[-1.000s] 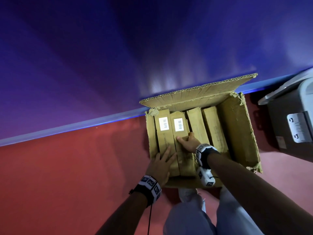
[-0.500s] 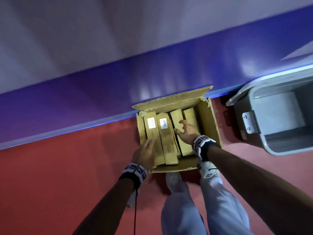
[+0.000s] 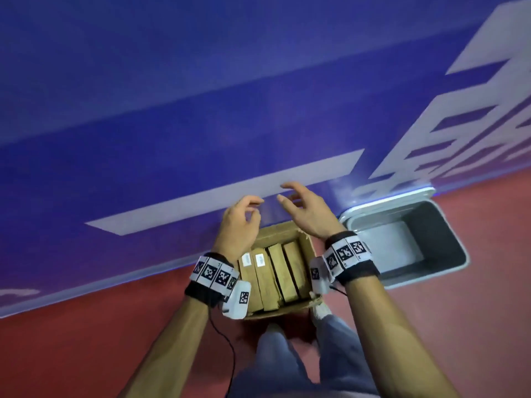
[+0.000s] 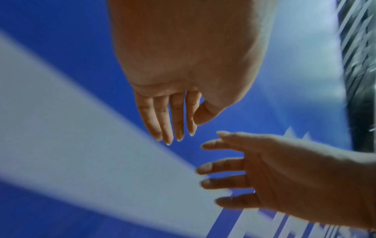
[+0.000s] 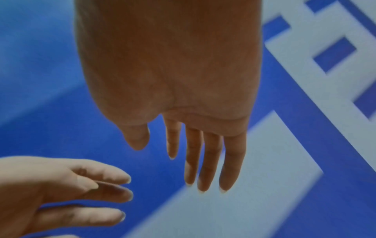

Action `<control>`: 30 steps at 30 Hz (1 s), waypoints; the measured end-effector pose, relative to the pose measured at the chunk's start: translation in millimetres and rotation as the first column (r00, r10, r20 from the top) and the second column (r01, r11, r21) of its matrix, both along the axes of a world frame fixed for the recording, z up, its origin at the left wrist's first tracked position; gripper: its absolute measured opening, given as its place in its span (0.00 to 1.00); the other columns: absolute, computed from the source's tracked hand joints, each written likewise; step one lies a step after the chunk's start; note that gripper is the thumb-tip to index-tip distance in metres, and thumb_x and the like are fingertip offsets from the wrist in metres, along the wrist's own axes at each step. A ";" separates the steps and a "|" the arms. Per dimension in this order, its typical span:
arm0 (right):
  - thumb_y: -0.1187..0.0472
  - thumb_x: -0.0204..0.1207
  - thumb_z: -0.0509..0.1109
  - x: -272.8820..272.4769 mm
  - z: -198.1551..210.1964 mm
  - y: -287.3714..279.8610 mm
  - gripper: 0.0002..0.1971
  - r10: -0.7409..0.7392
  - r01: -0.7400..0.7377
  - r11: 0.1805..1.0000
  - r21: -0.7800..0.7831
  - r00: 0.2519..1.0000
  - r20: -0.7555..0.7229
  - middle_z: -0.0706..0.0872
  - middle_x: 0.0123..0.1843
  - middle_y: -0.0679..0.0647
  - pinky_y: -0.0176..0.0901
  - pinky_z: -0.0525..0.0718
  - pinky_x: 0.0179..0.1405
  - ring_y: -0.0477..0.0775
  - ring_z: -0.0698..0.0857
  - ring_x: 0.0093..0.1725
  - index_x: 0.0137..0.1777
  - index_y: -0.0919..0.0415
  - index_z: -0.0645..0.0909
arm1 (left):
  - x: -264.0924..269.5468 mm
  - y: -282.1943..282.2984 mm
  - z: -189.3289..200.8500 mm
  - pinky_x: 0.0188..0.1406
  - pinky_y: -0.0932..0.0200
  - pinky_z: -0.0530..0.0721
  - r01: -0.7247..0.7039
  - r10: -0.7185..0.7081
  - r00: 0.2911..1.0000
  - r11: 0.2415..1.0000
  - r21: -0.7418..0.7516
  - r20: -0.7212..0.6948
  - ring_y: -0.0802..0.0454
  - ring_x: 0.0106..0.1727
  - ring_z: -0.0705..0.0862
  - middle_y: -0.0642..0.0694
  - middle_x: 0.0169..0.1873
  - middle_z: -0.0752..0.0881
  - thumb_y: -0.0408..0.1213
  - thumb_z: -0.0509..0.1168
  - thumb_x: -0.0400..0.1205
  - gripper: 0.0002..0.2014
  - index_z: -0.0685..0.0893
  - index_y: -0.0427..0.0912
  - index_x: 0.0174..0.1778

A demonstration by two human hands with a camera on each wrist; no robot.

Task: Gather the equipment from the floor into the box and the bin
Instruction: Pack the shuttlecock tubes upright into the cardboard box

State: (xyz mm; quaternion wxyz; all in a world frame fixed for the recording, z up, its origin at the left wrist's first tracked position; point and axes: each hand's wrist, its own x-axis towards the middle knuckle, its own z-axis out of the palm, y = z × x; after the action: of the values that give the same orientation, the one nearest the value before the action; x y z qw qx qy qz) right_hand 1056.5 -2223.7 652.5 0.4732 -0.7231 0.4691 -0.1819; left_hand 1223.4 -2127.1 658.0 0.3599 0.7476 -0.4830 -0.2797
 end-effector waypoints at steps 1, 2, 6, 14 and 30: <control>0.46 0.86 0.69 -5.7 32.6 3.3 0.20 -0.017 0.019 0.999 -0.047 0.999 0.035 0.89 0.54 0.52 0.47 0.84 0.63 0.51 0.88 0.55 0.75 0.49 0.79 | -3.4 2.2 33.2 0.65 0.49 0.86 0.010 -0.009 1.000 0.998 -0.062 0.016 0.57 0.60 0.87 0.56 0.57 0.90 0.34 0.62 0.85 0.13 0.87 0.51 0.60; 0.45 0.86 0.69 -12.4 64.6 10.3 0.20 -0.045 0.051 0.995 -0.083 0.996 0.078 0.89 0.54 0.51 0.45 0.84 0.63 0.49 0.88 0.55 0.75 0.48 0.78 | -7.4 7.4 66.6 0.65 0.51 0.86 0.021 -0.016 0.999 0.992 -0.122 0.039 0.58 0.61 0.86 0.57 0.58 0.89 0.34 0.63 0.86 0.12 0.87 0.51 0.61; 0.44 0.86 0.69 -31.3 171.8 37.3 0.16 -0.135 0.191 0.962 -0.196 0.955 0.264 0.89 0.56 0.47 0.36 0.84 0.59 0.38 0.87 0.57 0.71 0.45 0.80 | -22.2 28.7 188.2 0.60 0.70 0.82 0.041 -0.007 0.996 0.930 -0.364 0.093 0.63 0.63 0.84 0.56 0.60 0.87 0.32 0.64 0.89 0.12 0.87 0.47 0.64; 0.49 0.88 0.69 -32.3 281.0 74.4 0.15 0.034 0.123 0.940 -0.319 0.895 0.445 0.89 0.54 0.43 0.35 0.83 0.61 0.41 0.87 0.59 0.71 0.49 0.81 | -30.5 87.7 301.1 0.61 0.64 0.83 -0.041 0.140 0.983 0.806 -0.590 0.122 0.52 0.62 0.88 0.53 0.58 0.89 0.28 0.63 0.88 0.11 0.88 0.43 0.62; 0.50 0.85 0.73 -8.5 299.5 142.0 0.12 0.479 -0.367 0.876 -0.312 0.729 0.489 0.90 0.54 0.43 0.52 0.87 0.63 0.43 0.89 0.58 0.66 0.49 0.83 | -91.4 273.8 303.1 0.61 0.47 0.87 -0.510 0.678 0.715 0.672 -0.537 0.170 0.51 0.63 0.87 0.51 0.61 0.88 0.35 0.69 0.86 0.13 0.85 0.45 0.66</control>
State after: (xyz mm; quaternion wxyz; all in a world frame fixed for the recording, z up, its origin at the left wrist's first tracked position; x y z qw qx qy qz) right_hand 1048.1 -2081.7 951.9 0.5440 -0.7697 0.1142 -0.3141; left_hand 1132.0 -1853.3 961.1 0.5019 0.7970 -0.3153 0.1158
